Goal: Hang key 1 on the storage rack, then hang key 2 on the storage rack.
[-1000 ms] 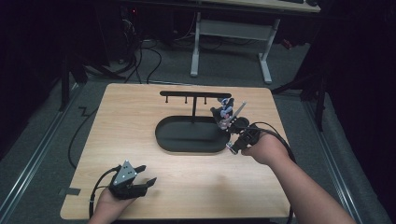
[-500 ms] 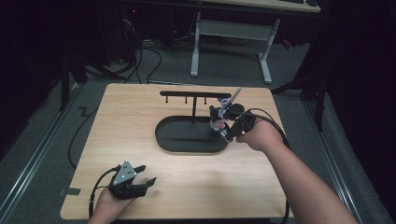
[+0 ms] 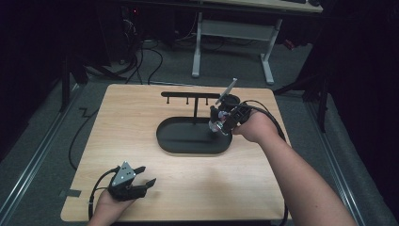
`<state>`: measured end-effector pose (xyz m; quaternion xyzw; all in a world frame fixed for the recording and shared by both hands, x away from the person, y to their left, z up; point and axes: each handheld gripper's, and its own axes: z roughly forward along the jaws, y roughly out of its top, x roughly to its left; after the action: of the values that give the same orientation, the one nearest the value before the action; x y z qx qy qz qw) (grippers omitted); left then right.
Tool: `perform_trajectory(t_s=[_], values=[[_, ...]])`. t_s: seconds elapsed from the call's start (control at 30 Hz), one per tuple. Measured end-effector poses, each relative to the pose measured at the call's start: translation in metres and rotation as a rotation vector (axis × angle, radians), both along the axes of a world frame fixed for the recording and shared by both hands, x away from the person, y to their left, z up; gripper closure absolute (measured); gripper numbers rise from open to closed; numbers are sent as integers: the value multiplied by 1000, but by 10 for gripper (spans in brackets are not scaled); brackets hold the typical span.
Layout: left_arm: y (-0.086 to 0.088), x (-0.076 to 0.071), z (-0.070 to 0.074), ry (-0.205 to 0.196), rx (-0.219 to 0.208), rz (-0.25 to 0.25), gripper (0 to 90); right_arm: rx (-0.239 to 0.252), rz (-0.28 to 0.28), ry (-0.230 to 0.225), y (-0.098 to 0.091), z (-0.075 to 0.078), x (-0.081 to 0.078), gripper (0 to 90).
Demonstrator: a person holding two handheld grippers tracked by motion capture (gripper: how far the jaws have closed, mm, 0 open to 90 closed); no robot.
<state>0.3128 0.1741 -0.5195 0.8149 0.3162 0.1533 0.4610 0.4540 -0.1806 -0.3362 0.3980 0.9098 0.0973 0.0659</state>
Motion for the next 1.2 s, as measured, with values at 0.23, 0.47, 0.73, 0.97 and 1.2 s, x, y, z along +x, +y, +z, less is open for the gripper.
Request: perform_trajectory(t_s=[0.23, 0.47, 0.73, 0.97, 1.2], values=[[-2, 1, -1, 1, 16, -9, 371, -2, -5, -19, 9, 9, 10, 849], [2, 1, -1, 2, 6, 2, 371, 2, -2, -38, 18, 17, 26, 849], [1, -1, -1, 3, 4, -2, 372, 10, -5, -59, 33, 22, 48, 849], [2, -1, 0, 4, 1, -5, 372, 14, 4, -73, 43, 22, 59, 848], [2, -2, 0, 0, 1, -6, 372, 22, 7, -73, 53, 14, 61, 849]])
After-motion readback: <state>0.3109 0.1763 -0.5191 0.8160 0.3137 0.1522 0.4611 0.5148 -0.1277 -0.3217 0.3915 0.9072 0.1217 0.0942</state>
